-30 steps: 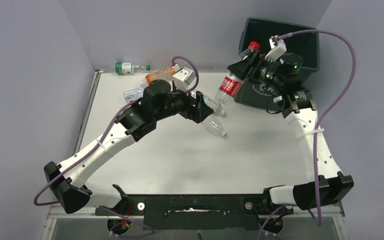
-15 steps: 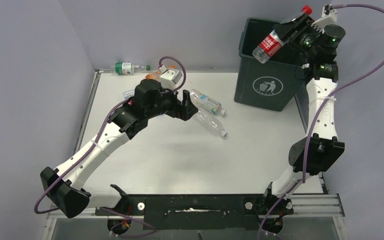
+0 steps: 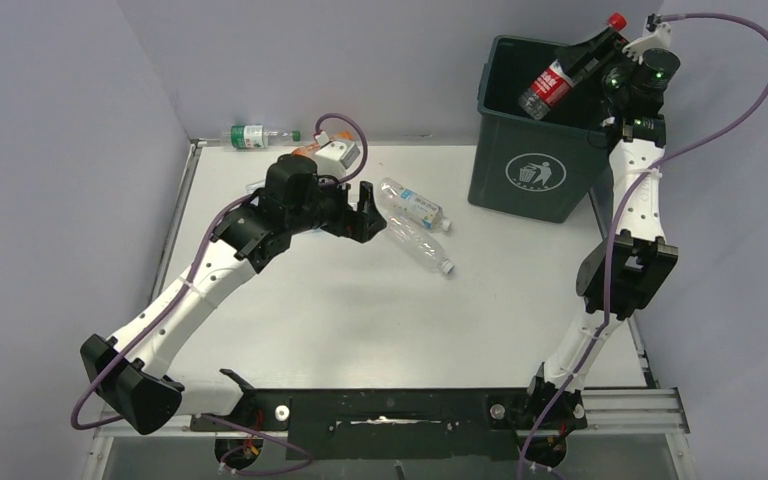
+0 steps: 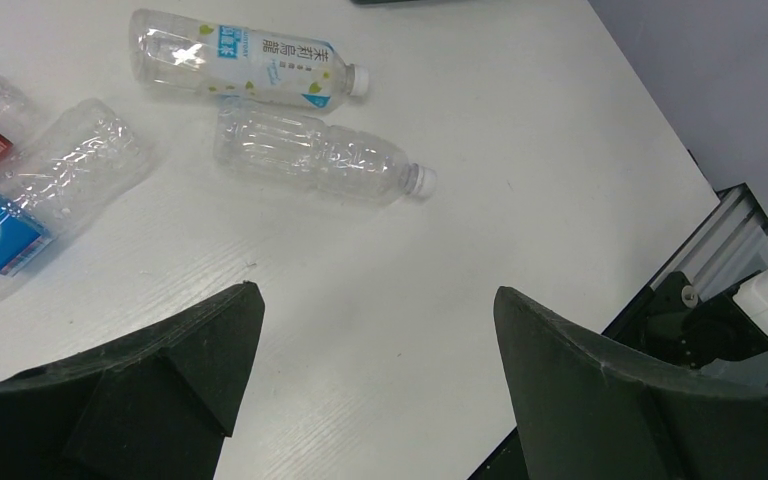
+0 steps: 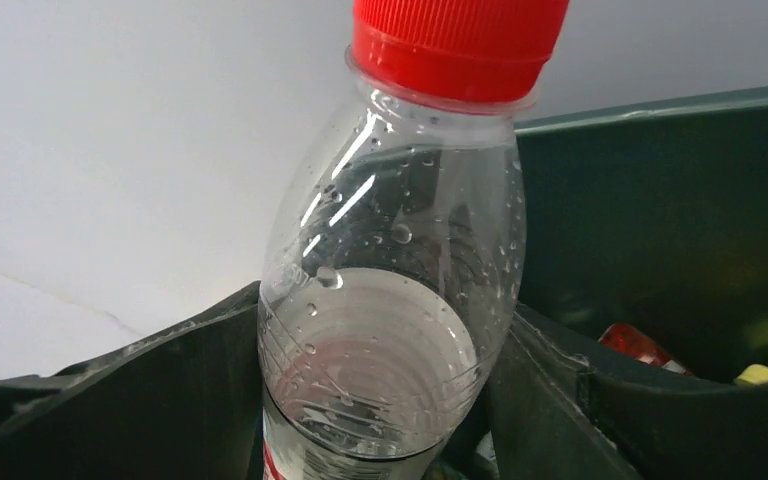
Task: Put the plastic bottles in the bin
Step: Place the plastic bottle in the trash bin.
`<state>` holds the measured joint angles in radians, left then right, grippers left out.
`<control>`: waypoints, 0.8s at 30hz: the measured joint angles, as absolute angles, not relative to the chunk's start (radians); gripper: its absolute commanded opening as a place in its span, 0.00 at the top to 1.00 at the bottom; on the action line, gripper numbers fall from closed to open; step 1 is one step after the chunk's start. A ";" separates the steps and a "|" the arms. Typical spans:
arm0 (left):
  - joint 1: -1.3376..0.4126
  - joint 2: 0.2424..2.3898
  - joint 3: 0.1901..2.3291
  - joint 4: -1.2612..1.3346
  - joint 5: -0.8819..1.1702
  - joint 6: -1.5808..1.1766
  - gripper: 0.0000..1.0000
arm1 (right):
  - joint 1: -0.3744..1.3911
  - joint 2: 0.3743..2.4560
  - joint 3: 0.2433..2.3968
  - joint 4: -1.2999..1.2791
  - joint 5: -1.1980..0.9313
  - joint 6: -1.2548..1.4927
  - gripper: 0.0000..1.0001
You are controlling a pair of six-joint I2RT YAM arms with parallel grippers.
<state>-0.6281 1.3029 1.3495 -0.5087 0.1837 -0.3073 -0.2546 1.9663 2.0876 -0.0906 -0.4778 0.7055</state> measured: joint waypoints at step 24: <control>-0.625 1.223 1.249 -0.547 0.123 -0.362 0.13 | -0.086 1.666 2.095 -0.455 -0.320 0.387 0.09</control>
<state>-0.6247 1.2232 1.2488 -0.5468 0.1230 -0.3618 -0.0856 1.6657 2.0953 -0.4553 -0.3199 0.3870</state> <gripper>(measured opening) 0.868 0.914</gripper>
